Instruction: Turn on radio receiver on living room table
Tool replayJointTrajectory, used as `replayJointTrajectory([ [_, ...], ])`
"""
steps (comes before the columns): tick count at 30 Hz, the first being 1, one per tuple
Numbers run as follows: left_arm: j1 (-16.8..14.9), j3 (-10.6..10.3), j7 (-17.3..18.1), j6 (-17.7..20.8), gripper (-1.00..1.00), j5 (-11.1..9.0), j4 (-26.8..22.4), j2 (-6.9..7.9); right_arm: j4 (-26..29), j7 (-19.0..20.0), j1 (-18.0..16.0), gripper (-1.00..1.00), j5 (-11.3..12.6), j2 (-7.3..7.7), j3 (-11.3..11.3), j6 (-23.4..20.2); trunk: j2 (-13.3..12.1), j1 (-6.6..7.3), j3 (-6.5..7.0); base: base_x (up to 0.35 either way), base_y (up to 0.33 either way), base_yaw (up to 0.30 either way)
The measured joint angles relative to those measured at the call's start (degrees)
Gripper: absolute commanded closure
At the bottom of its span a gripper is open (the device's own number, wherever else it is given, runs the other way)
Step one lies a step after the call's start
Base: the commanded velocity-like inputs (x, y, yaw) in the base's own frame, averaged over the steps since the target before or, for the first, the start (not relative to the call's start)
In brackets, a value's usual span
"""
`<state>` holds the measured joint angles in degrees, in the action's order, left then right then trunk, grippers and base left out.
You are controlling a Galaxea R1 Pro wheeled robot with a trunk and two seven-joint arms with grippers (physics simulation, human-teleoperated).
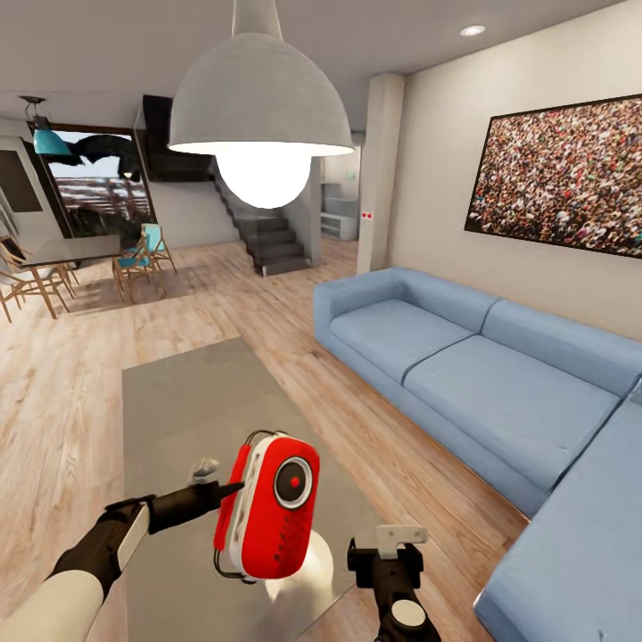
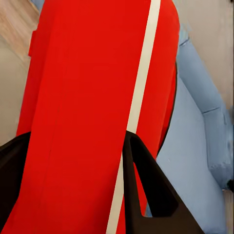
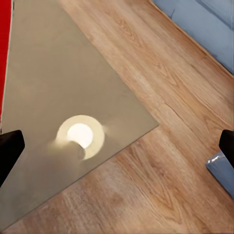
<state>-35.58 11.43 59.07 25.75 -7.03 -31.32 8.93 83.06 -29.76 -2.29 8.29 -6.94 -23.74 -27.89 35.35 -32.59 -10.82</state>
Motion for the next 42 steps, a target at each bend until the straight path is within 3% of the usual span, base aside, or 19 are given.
replayJointTrajectory([
  [5,-0.01,-0.12,2.67,-0.56,1.00,0.21,0.07,-0.05,0.08,0.01,0.00,-1.00,-0.12,0.00,1.31,0.12,0.00,0.00,0.00,0.000,0.000,0.000],
  [6,-0.01,-0.15,2.80,-0.59,1.00,0.24,0.10,-0.02,0.08,0.02,0.00,1.00,-0.11,0.00,1.96,0.13,0.00,0.00,0.00,0.000,0.000,0.000],
  [12,-0.01,-0.18,6.21,-0.66,1.00,0.27,0.13,0.15,0.11,0.05,0.00,1.00,-0.11,0.00,3.52,0.16,0.00,0.00,0.00,0.000,0.000,0.000],
  [16,-0.01,-0.18,7.79,-0.85,1.00,0.21,0.14,1.92,0.23,0.09,0.00,1.00,-0.11,-0.01,4.05,0.22,0.00,0.00,0.00,0.000,0.000,0.000],
  [20,-0.01,-0.17,10.44,-3.51,1.00,0.18,0.84,2.31,0.39,0.67,0.00,1.00,-0.02,0.00,4.43,0.28,0.00,0.00,0.00,0.000,0.000,0.000],
  [23,0.00,-0.21,10.59,-5.71,1.00,0.28,2.62,2.11,0.71,8.70,-0.23,1.00,0.44,-0.03,5.67,0.16,0.00,0.00,0.00,0.000,0.000,0.000],
  [28,0.00,-1.08,10.03,-6.01,1.00,0.46,5.83,1.80,0.78,11.00,-0.34,1.00,0.50,-0.08,7.85,0.12,0.00,0.00,-0.01,0.000,0.000,0.000],
  [30,0.00,-1.25,9.62,-6.09,1.00,0.41,6.61,1.64,0.75,11.24,-0.35,1.00,0.53,-0.06,8.21,0.12,0.00,0.00,0.00,0.000,0.000,0.000],
  [32,-0.01,-1.21,7.11,-6.68,1.00,0.43,7.58,1.32,0.71,11.45,-0.35,1.00,0.56,-0.01,10.46,0.10,0.00,0.00,0.00,0.000,0.000,0.000],
  [33,-0.06,-1.06,0.67,-7.54,1.00,-0.07,9.34,0.11,0.70,11.53,-0.35,1.00,0.60,0.00,12.05,0.10,0.01,0.00,0.00,0.000,0.000,0.000],
  [34,-0.06,-1.57,-6.89,-8.97,1.00,0.69,10.01,-0.52,0.70,11.54,-0.35,1.00,0.66,0.00,12.37,0.08,-0.02,-0.01,-0.01,0.000,0.000,0.000],
  [35,-0.07,-1.64,-10.70,-9.45,1.00,0.87,10.20,-1.07,0.73,11.52,-0.35,1.00,0.65,0.00,12.48,0.07,-0.01,-0.01,-0.01,0.000,0.000,0.000],
  [37,-0.09,-1.27,-9.30,-9.63,1.00,-0.18,10.38,-2.20,0.75,11.50,-0.35,1.00,0.60,0.00,12.71,0.03,0.00,0.00,0.00,0.000,0.000,0.000],
  [39,-0.09,-1.34,-8.95,-9.88,1.00,0.11,10.43,-2.28,0.77,11.92,-0.35,1.00,0.66,0.00,12.74,0.03,0.00,0.00,0.00,0.000,0.000,0.000],
  [42,-0.10,-1.24,-3.55,-9.81,1.00,0.01,10.43,-2.03,0.74,20.66,-0.35,1.00,0.56,0.04,13.61,-0.38,0.00,0.00,0.00,0.000,0.000,0.000],
])
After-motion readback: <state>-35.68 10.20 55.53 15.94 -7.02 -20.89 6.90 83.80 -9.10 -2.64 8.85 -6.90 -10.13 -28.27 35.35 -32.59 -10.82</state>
